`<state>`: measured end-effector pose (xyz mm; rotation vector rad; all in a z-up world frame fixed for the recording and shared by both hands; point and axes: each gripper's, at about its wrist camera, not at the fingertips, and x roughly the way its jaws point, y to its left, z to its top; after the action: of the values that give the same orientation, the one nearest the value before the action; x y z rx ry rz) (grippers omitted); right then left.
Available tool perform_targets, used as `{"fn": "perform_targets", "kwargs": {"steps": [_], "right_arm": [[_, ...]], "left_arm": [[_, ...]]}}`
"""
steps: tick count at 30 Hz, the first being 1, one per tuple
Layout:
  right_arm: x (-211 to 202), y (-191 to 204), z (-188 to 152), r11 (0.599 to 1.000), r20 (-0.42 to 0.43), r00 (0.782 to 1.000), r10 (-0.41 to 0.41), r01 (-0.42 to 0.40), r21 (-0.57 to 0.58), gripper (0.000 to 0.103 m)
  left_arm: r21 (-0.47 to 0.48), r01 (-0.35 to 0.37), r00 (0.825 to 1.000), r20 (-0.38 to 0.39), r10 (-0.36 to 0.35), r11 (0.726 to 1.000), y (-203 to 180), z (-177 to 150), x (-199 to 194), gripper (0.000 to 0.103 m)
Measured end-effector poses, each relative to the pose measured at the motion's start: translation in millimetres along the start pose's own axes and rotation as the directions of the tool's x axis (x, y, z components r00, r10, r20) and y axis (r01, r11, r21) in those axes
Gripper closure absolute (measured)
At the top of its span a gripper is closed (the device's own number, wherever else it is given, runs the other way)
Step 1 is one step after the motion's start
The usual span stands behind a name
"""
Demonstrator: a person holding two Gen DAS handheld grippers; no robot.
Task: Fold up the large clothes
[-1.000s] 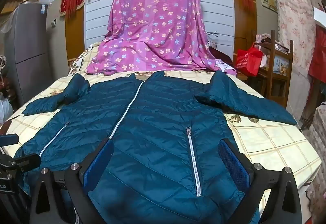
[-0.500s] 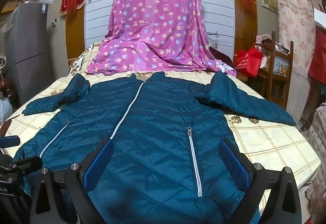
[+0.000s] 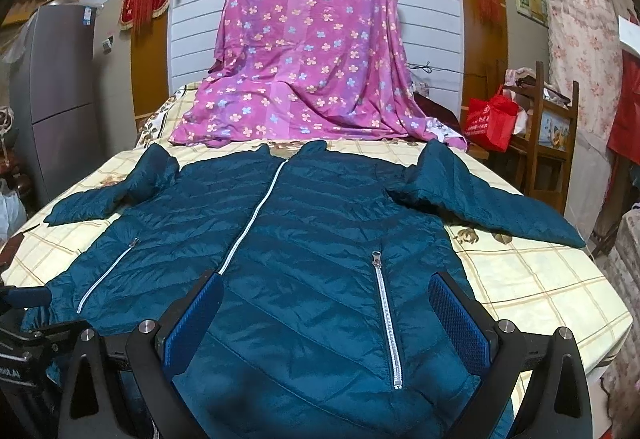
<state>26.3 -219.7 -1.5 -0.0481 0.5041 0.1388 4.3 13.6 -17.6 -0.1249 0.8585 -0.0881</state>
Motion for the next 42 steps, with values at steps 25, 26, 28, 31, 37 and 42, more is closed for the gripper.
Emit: {"fn": "perform_targets", "kwargs": {"steps": [25,26,28,31,37,42], "right_arm": [[-0.5,-0.1,-3.3,0.999,-0.011,1.000,-0.028,0.028,0.025,0.001],[-0.1,-0.3,-3.1,0.999,-0.013,1.000,-0.027,0.027,0.025,0.001],[0.3,-0.9,-3.0,0.999,-0.013,0.999,-0.031,0.031,0.024,0.001],[1.0,-1.6,-3.2,0.999,-0.016,0.999,-0.034,0.034,0.028,0.001],[2.2,-3.1,-4.1,0.999,-0.021,0.999,-0.036,0.037,0.028,0.001],[2.5,-2.6,-4.4,0.999,-0.024,0.999,-0.042,0.043,0.030,0.001]], "left_arm": [[0.018,-0.060,0.991,0.123,0.058,0.998,3.7,-7.5,-7.3,0.000],[0.018,-0.055,0.990,0.128,0.052,0.998,3.4,-7.6,-8.4,0.000],[0.016,-0.054,0.988,0.149,0.051,0.998,1.7,-7.0,-12.1,0.000],[0.033,-0.053,0.983,0.180,0.046,0.998,-3.4,-7.6,-17.6,0.000],[0.044,-0.085,0.973,0.217,0.073,0.995,-7.8,-10.0,-20.9,0.000],[0.047,-0.119,0.968,0.229,0.105,0.992,-9.1,-11.5,-21.4,0.000]]}}
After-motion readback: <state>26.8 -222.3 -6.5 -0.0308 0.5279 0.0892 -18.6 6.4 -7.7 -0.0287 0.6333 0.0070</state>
